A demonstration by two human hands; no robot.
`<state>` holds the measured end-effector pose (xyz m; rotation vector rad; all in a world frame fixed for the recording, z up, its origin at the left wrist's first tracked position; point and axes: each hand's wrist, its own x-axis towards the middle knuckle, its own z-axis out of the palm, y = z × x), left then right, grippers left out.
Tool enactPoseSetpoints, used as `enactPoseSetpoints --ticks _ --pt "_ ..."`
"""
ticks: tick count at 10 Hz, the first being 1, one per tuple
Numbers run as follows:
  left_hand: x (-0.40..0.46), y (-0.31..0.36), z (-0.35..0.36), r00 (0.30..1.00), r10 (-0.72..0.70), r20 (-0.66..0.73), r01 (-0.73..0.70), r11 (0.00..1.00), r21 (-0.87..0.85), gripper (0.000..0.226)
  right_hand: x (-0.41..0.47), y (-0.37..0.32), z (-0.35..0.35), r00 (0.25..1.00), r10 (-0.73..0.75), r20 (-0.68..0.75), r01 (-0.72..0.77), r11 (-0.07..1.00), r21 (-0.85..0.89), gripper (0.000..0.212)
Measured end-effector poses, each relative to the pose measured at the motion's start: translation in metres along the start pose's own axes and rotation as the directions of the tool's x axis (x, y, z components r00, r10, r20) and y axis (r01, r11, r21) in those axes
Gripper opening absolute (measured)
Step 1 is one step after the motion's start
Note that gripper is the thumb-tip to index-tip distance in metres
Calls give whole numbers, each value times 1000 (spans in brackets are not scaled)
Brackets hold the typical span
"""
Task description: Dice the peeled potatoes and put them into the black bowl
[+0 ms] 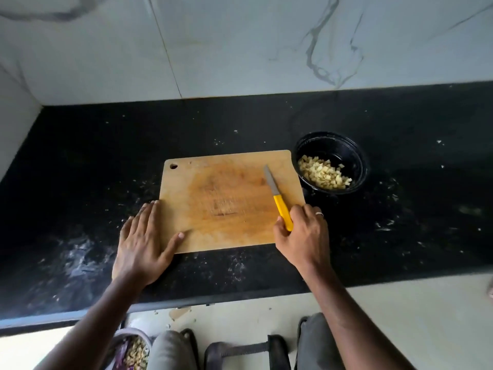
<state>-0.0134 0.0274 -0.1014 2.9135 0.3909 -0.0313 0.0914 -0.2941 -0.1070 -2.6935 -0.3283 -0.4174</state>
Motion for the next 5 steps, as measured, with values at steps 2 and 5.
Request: enactPoseSetpoints --ticks 2,5 --pt "1 8 -17 991 -47 129 46 999 10 106 2 -3 -9 997 69 47 -71 996 45 29" --pt "15 36 -66 997 -21 78 24 999 -40 95 23 -3 -42 993 77 94 -90 985 145 46"
